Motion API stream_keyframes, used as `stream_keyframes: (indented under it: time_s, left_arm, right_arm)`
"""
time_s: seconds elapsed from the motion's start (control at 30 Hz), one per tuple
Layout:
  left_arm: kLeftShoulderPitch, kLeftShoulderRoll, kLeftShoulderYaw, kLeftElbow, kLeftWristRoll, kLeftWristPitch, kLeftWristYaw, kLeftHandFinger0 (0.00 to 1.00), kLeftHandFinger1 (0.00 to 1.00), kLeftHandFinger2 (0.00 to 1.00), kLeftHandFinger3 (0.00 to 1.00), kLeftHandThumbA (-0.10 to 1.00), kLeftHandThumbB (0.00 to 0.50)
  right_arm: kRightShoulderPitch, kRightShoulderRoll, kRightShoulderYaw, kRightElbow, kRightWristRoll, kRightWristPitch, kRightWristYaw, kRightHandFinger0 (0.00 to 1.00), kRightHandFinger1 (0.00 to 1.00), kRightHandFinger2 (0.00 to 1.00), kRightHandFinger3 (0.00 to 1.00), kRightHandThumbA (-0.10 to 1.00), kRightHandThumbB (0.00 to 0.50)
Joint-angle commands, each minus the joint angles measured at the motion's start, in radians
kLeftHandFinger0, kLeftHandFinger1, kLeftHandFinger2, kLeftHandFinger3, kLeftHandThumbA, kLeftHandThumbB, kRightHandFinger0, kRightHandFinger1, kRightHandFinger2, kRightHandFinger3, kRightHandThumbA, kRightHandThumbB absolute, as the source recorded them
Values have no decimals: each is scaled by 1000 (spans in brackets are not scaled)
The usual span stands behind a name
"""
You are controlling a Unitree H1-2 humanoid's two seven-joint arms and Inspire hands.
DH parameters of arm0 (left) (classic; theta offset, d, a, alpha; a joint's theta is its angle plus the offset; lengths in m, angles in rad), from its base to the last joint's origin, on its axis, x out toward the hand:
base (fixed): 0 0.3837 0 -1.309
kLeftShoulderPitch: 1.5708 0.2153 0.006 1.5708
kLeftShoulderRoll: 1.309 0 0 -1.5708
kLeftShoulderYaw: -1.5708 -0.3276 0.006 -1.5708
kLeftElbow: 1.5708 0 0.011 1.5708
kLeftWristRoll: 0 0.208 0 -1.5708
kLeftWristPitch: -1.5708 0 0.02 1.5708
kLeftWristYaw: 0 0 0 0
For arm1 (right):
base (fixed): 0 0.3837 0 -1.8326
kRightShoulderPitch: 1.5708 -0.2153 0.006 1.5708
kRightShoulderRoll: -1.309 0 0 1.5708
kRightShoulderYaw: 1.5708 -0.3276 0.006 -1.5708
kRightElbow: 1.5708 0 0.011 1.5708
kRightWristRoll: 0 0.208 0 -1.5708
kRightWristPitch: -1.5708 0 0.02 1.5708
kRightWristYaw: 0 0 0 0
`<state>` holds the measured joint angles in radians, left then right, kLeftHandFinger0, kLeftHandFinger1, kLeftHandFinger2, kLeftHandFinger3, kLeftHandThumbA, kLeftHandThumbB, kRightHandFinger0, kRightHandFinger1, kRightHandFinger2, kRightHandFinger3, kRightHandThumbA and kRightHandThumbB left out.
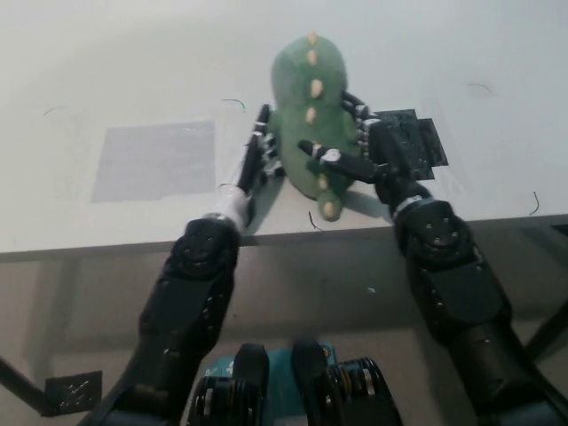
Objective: Use both hands to pick up a dinasour on the right side and move it to the left side
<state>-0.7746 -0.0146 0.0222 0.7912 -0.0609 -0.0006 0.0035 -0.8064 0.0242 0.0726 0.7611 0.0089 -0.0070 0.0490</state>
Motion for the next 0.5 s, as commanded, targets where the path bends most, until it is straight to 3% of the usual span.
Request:
stream_keyframes:
  time_s: [0.0, 0.07, 0.13, 0.2, 0.27, 0.4, 0.47]
  left_arm:
    - [24, 11, 4, -115, -25, 107, -42, 1000, 1000, 1000, 1000, 1000, 197]
    - [37, 14, 9, -131, -33, 114, -47, 1000, 1000, 1000, 1000, 1000, 221]
    - [81, 38, 10, -174, -26, 102, -45, 1000, 1000, 1000, 1000, 1000, 207]
    - [90, 47, 14, -172, -30, 85, -50, 1000, 1000, 1000, 1000, 1000, 223]
    - [141, 80, 30, -213, -46, 57, -72, 1000, 1000, 1000, 1000, 1000, 167]
    - [190, 104, 46, -284, -65, 61, -74, 1000, 1000, 1000, 1000, 1000, 147]
    - [256, 118, 67, -353, -92, 45, -85, 1000, 1000, 1000, 1000, 1000, 201]
  right_arm:
    - [-52, 80, 55, 47, -27, 20, 43, 960, 1000, 1000, 1000, 1000, 254]
    - [-56, 85, 60, 57, -31, 14, 41, 993, 1000, 1000, 1000, 1000, 259]
    - [-68, 110, 88, 73, -60, 18, 29, 1000, 1000, 1000, 1000, 1000, 181]
    - [-71, 113, 103, 71, -72, 29, 34, 1000, 1000, 1000, 1000, 1000, 178]
    - [-66, 142, 140, 55, -89, 53, 35, 1000, 1000, 1000, 1000, 1000, 152]
    - [-87, 171, 169, 94, -111, 17, 23, 1000, 1000, 1000, 1000, 1000, 164]
    - [-64, 186, 210, 53, -138, 25, 33, 1000, 1000, 1000, 1000, 1000, 153]
